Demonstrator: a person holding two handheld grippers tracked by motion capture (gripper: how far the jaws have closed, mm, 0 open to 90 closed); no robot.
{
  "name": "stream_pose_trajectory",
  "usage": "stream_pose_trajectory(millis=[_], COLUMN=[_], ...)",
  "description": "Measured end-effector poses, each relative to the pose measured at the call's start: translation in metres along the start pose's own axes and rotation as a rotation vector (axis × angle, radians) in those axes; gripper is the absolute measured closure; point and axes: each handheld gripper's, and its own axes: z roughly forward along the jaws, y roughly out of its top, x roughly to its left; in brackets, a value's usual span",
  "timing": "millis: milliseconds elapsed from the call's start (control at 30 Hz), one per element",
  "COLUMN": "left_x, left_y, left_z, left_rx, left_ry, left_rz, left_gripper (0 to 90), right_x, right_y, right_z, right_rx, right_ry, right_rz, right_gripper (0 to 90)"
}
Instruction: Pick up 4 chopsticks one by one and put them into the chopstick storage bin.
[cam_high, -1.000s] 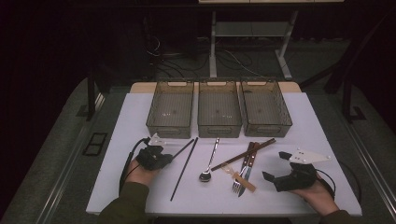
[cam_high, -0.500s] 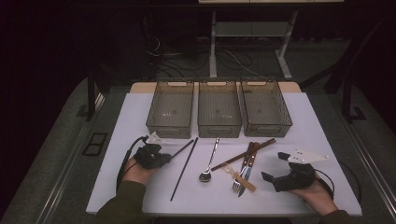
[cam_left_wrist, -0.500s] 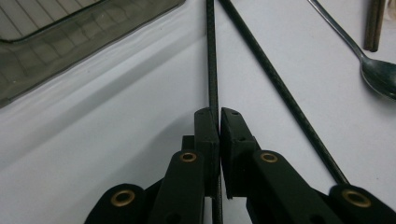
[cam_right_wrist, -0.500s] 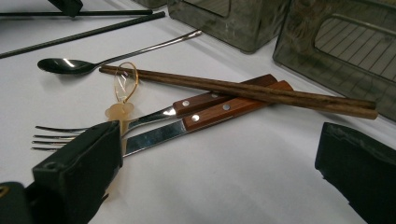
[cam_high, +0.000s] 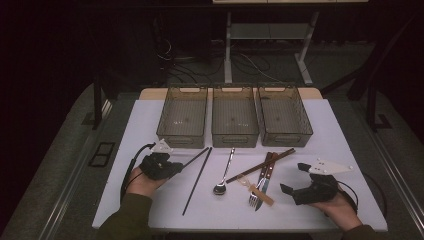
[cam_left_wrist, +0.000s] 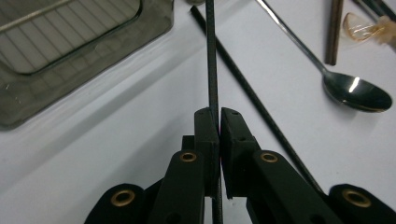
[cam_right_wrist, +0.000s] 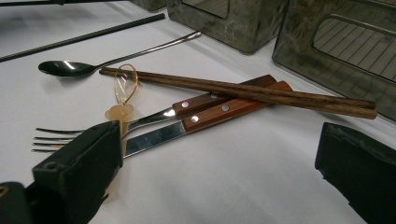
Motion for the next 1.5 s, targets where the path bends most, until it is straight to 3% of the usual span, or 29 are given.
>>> stream_pose_trajectory(millis=[467,867,1100,1500], left_x=[-0.004,-0.004,0.0,0.015], left_y=[0.01,0.031,0.037,0.055], left_z=[-0.005,-0.006,-0.003,-0.007], left_rx=[-0.055,-0.118,-0.144,-0.224], left_ry=[-0.038,-0.057,-0.073,-0.057], left_rz=[0.015,0.035,0.036,0.014], left_gripper=[85.9,85.9,85.9,85.9], right_x=[0.0,0.0,-0.001,-0.001], right_y=[0.0,0.0,0.0,0.0], right_z=[0.0,0.0,0.001,0.001], right_rx=[0.001,0.001,0.0,-0.003], right_ry=[0.0,0.003,0.004,0.006], right_rz=[-0.003,-0.001,-0.007,0.001], right_gripper=[1.0,1.0,1.0,1.0])
